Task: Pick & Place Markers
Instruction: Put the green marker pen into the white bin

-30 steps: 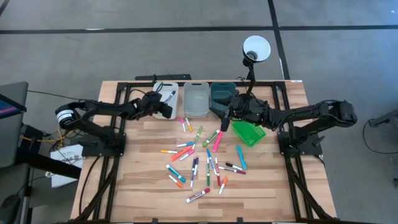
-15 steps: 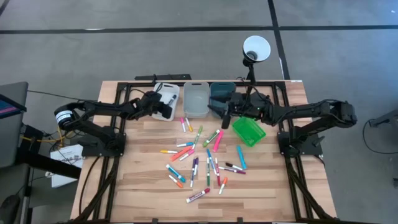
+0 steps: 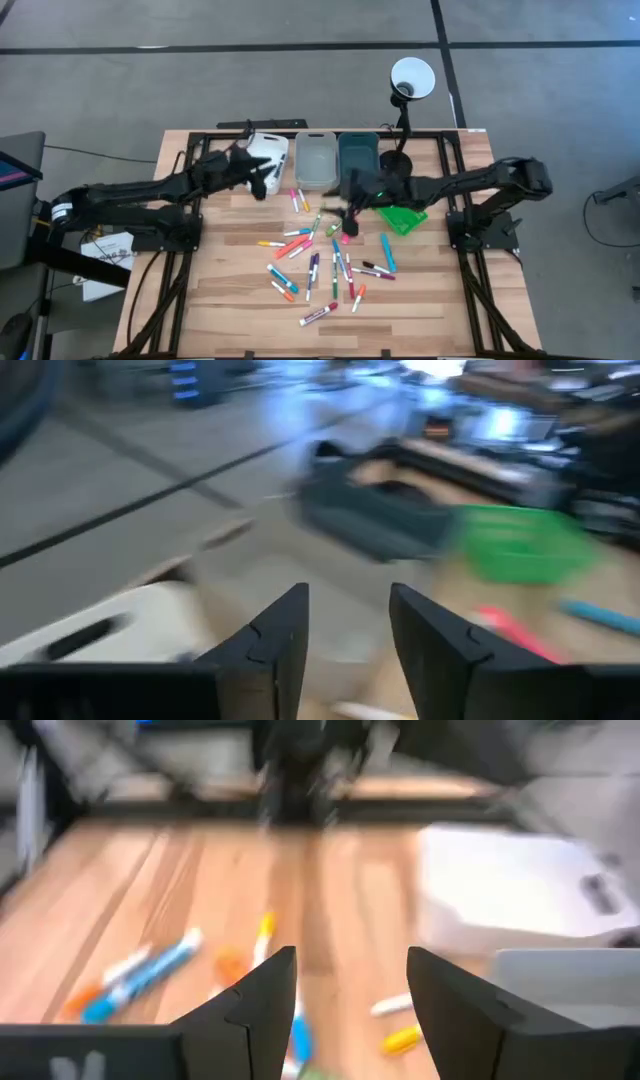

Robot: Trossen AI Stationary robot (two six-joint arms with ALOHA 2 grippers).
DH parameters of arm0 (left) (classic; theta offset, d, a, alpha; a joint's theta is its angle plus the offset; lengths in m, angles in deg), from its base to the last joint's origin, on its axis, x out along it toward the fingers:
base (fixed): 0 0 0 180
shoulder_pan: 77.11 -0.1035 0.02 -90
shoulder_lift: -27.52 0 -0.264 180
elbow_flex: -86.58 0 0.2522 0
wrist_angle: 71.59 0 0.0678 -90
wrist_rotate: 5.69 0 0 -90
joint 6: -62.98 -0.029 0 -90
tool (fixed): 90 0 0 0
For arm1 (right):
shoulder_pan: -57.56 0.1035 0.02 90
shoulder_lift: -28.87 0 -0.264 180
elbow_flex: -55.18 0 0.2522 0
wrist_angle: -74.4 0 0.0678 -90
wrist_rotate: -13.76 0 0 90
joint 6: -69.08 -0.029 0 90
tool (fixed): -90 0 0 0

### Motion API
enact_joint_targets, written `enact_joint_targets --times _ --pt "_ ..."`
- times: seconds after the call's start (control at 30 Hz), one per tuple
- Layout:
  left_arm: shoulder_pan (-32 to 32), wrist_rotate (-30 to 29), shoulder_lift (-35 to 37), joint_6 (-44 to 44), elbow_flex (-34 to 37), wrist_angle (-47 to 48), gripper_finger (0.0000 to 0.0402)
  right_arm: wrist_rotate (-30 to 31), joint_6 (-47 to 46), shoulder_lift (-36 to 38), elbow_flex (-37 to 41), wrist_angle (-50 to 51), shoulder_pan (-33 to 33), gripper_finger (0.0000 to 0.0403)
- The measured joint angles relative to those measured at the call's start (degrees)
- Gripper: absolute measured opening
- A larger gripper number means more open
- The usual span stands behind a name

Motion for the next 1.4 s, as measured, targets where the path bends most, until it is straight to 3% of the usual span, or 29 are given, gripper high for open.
enact_joint_targets --times 0.17,0.3,0.67,0.8,1.03,1.17,1.4 --pt "9.3 1.2 -0.9 -4.1 0.0 -0.1 0.0134 5.2 2.9 -3.6 -4.0 14.3 4.5 0.0181" --pt "13.0 0.5 -2.0 -6.2 0.0 -1.1 0.0133 9.5 7.4 -6.2 -4.7 19.5 6.1 0.0178" --pt "12.3 -0.8 -2.2 -7.9 0.1 -4.8 0.0133 5.4 7.3 -15.2 -7.2 28.1 1.4 0.0176" --pt "12.3 -0.8 -2.2 -7.9 0.1 -4.9 0.0133 -0.5 7.3 -18.2 -8.3 29.6 -0.6 0.0176" --pt "12.3 -0.8 -2.2 -7.9 0.1 -4.8 0.0133 -0.6 8.8 -22.5 -9.5 29.1 -3.1 0.0168" --pt "12.3 -0.8 -2.2 -7.9 0.1 -4.7 0.0133 -1.7 10.3 -23.4 -9.6 29.0 -3.7 0.0142" --pt "12.3 -0.8 -2.2 -7.9 0.1 -4.7 0.0133 -3.5 8.5 -22.4 -9.2 27.5 -3.7 0.0047"
